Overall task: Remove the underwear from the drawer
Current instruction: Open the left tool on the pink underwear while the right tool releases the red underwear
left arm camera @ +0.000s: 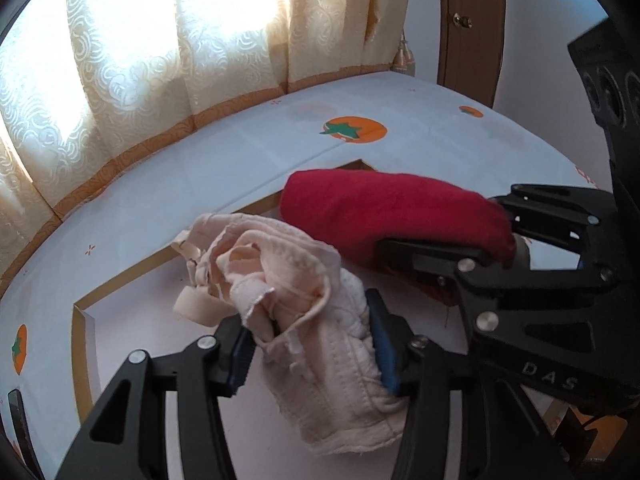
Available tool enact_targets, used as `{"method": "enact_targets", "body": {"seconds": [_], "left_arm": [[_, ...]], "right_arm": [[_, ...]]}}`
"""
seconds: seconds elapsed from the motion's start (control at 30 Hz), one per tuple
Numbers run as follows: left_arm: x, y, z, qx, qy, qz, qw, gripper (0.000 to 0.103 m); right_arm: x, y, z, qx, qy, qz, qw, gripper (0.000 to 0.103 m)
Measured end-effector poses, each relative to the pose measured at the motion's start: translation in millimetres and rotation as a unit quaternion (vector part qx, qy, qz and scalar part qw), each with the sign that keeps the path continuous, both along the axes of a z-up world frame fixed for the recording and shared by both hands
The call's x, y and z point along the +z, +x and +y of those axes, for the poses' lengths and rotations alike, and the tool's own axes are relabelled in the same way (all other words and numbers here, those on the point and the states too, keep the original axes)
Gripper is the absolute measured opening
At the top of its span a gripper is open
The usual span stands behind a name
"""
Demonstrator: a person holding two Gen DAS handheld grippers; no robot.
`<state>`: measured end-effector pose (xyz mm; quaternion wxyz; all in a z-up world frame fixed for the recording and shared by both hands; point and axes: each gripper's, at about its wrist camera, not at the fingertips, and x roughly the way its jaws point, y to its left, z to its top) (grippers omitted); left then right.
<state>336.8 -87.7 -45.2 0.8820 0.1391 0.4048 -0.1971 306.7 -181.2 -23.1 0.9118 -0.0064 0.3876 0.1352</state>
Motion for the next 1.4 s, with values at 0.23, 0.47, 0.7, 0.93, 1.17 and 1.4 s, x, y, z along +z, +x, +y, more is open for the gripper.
{"method": "enact_targets", "body": {"seconds": [0.23, 0.47, 0.7, 0.93, 1.17, 1.4], "left_arm": [[0.2, -3.3, -3.2, 0.001, 0.015, -0.009, 0.9999, 0.057], [8.8, -14.5, 3.4, 0.017, 0.016, -0.026, 0.9994, 0.071], [15.2, -24.8, 6.3, 0.024, 0.014, -0.038, 0.9989, 0.079], [27.6, -43.7, 6.7, 0.020, -0.003, -0.052, 0.9984, 0.082], [41.0, -67.8, 5.8, 0.016, -0.024, -0.056, 0.9980, 0.082], [53.5, -104.4, 10.1, 0.009, -0.046, -0.064, 0.9968, 0.085]], "right_arm": [[-1.2, 0.4, -4.1, -0.015, -0.001, 0.006, 1.000, 0.064], [5.1, -8.1, -7.5, -0.018, 0.006, -0.018, 1.000, 0.070], [10.9, -13.7, -9.3, -0.021, 0.003, -0.024, 0.999, 0.076], [28.3, -32.0, -15.7, -0.026, 0.018, -0.040, 0.999, 0.076], [46.5, -60.2, -15.5, -0.019, 0.027, -0.053, 0.998, 0.077], [68.9, -99.9, -13.5, -0.004, 0.039, -0.073, 0.997, 0.080]]}}
